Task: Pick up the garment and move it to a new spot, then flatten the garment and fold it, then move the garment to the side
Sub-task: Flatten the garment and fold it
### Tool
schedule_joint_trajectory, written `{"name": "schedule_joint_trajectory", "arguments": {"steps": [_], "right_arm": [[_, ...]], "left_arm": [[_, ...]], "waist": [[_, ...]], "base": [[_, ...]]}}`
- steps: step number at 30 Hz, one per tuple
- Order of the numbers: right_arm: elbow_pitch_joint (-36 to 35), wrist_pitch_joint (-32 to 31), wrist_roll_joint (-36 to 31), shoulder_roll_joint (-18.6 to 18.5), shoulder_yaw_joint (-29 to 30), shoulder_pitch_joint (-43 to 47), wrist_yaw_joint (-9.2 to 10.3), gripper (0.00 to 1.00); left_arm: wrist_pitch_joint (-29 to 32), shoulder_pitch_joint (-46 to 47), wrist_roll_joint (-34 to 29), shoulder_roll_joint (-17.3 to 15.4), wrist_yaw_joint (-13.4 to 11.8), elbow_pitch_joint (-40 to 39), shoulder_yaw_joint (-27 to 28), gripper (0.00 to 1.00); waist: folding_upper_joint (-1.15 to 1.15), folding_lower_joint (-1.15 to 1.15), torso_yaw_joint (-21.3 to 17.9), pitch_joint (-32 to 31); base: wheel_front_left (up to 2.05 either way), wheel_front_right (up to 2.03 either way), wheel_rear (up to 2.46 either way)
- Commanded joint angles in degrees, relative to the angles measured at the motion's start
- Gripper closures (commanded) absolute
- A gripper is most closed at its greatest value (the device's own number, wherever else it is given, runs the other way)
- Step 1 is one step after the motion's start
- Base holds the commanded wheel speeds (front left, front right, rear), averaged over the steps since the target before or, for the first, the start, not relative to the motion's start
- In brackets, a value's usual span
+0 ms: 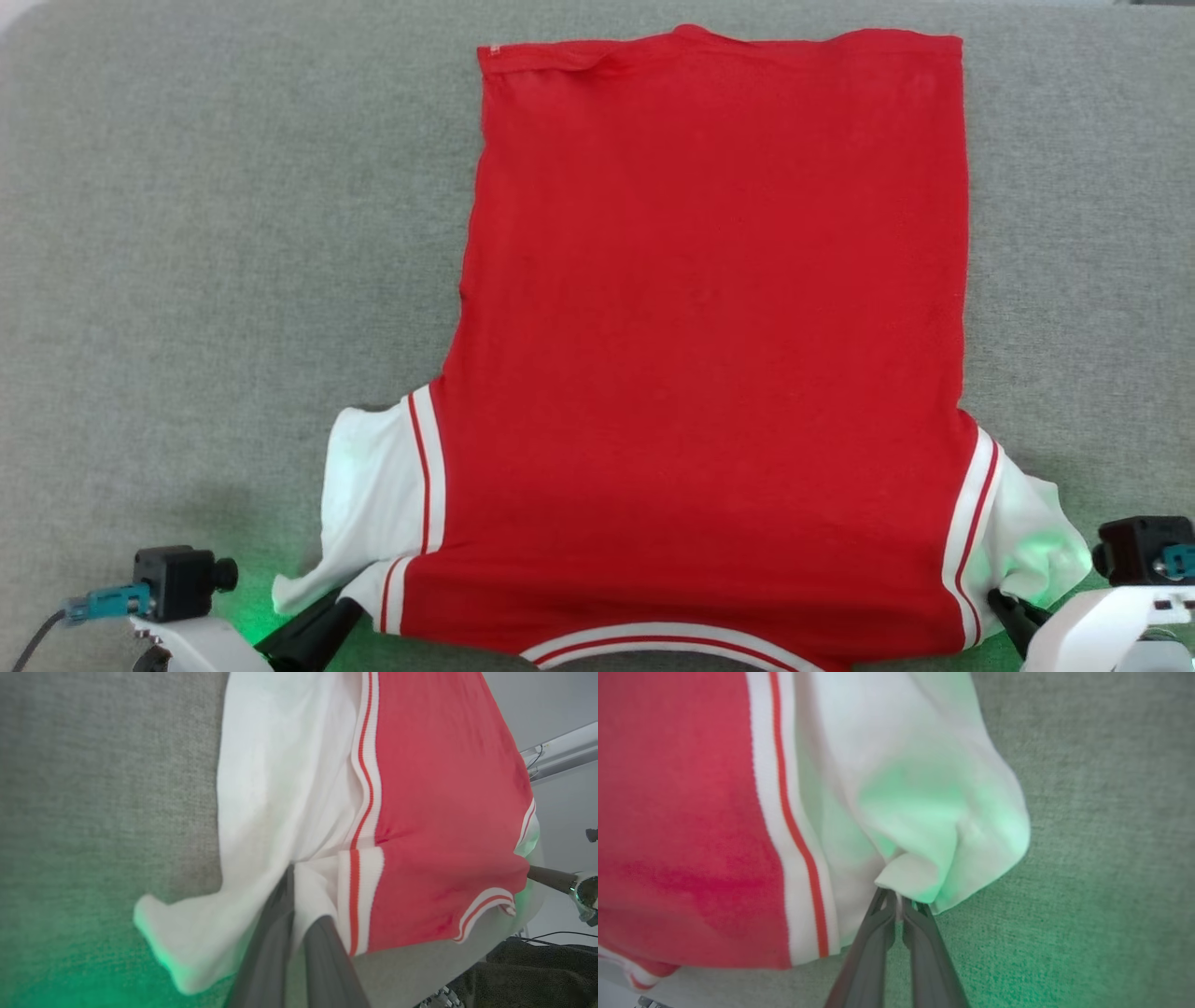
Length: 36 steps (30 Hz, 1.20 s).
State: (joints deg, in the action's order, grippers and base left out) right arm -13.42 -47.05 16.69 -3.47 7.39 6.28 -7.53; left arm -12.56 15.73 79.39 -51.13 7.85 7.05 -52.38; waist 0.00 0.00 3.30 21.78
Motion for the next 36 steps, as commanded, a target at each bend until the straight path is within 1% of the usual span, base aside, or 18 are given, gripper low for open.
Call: {"name": "schedule_joint_trajectory", "arguments": {"steps": [1, 2, 3, 4, 5, 8, 11, 14, 17, 19, 21, 24, 27, 29, 32, 34, 36], "right_arm": [[4.14, 0.24, -1.23, 1.04, -2.47, -1.25, 0.08, 1.00], [4.01, 0.69, -1.20, 1.02, -2.49, -1.56, 0.08, 0.95], [3.66, 1.08, -1.35, 1.00, -2.62, -1.88, 0.08, 0.74], [2.91, 1.12, -1.84, 1.00, -2.68, -2.07, 0.07, 0.23], [1.64, 1.04, -1.84, 0.95, -2.59, -2.18, 0.07, 0.00], [-4.26, -0.69, -0.39, 0.73, -1.28, -2.50, 0.08, 0.00], [-12.18, -6.13, 1.33, 0.54, 0.41, -3.83, 0.07, 0.00], [-17.88, -12.24, 2.38, -0.79, 2.78, -9.50, 0.06, 0.00], [-18.76, -17.87, 2.09, -2.45, 3.94, -19.16, 0.06, 0.00], [-16.52, -20.01, 0.53, -2.99, 3.92, -26.94, 0.06, 0.00], [-12.45, -20.85, -2.07, -3.16, 2.69, -35.02, 0.06, 0.00], [-3.91, -20.39, -7.06, -2.25, 1.01, -46.32, 0.06, 0.00], [4.95, -20.00, -11.69, -1.12, 1.53, -56.49, 0.06, 0.00], [11.08, -20.29, -15.61, -0.70, 1.83, -62.03, 0.06, 0.00], [18.42, -21.44, -21.90, -0.80, 3.66, -68.88, 0.06, 0.00], [21.59, -21.45, -26.01, -1.25, 4.91, -72.19, 0.06, 0.00], [24.44, -20.94, -28.77, -1.22, 6.68, -74.63, 0.06, 0.00]], "left_arm": [[0.18, 0.41, -0.32, 0.15, -0.67, 1.61, -1.03, 1.00], [-0.10, 0.58, -0.14, 0.10, -0.71, 1.87, -1.37, 1.00], [-0.34, 0.71, 0.31, 0.04, -0.71, 1.94, -1.54, 1.00], [-0.53, 0.86, 0.53, -0.04, -0.71, 1.89, -1.78, 1.00], [-0.73, 1.00, 0.71, -0.13, -0.71, 1.73, -2.03, 1.00], [-1.37, 1.09, 0.89, -0.59, -0.69, 0.77, -2.39, 1.00], [-1.79, 1.30, 0.63, -0.78, -0.56, -0.50, -2.66, 1.00], [-2.12, 2.03, -0.50, -1.17, -0.48, -1.46, -3.22, 1.00], [-2.33, 3.68, -1.32, -1.50, -0.45, -2.92, -3.48, 1.00], [-2.40, 5.02, -1.91, -1.54, -0.44, -4.29, -3.74, 1.00], [-2.45, 6.35, -2.43, -1.69, -0.44, -5.34, -4.10, 1.00], [-2.51, 8.72, -3.05, -1.77, -0.44, -6.72, -4.77, 1.00], [-2.58, 11.36, -3.96, -1.56, -0.44, -7.54, -5.87, 1.00], [-2.57, 13.09, -4.43, -1.27, -0.44, -7.85, -6.54, 1.00], [-2.48, 15.04, -4.81, -0.89, -0.50, -8.35, -7.14, 1.00], [-2.48, 15.82, -4.97, -0.43, -0.52, -8.46, -7.46, 1.00], [-2.43, 16.38, -5.20, 0.00, -0.66, -8.35, -7.75, 1.00]], "waist": [[0.00, 0.00, -0.32, -0.29], [0.00, 0.00, -0.45, -0.39], [0.00, 0.00, -0.68, -0.48], [0.00, 0.00, -0.85, -0.64], [0.00, 0.00, -0.95, -0.81], [0.00, 0.00, -1.21, -1.20], [0.00, 0.00, -1.08, -1.42], [0.00, 0.00, -0.44, -1.05], [0.00, 0.00, 0.65, 0.18], [0.00, 0.00, 1.71, 1.53], [0.00, 0.00, 2.88, 3.17], [0.00, 0.00, 4.76, 6.03], [0.00, 0.00, 7.04, 9.31], [0.00, 0.00, 8.36, 11.39], [0.00, 0.00, 9.89, 14.05], [0.00, 0.00, 10.85, 15.35], [0.00, 0.00, 11.71, 16.46]], "base": [[0.00, 0.00, 0.00], [0.00, 0.00, 0.00], [0.00, 0.00, 0.00], [0.00, 0.00, 0.00], [0.00, 0.00, 0.00], [0.00, 0.00, 0.00], [0.00, 0.00, 0.00], [0.00, 0.00, 0.00], [0.00, 0.00, 0.00], [0.00, 0.00, 0.00], [0.00, 0.00, 0.00], [0.00, 0.00, 0.00], [0.00, 0.00, 0.00], [0.00, 0.00, 0.00], [0.00, 0.00, 0.00], [0.00, 0.00, 0.00], [0.00, 0.00, 0.00]]}}
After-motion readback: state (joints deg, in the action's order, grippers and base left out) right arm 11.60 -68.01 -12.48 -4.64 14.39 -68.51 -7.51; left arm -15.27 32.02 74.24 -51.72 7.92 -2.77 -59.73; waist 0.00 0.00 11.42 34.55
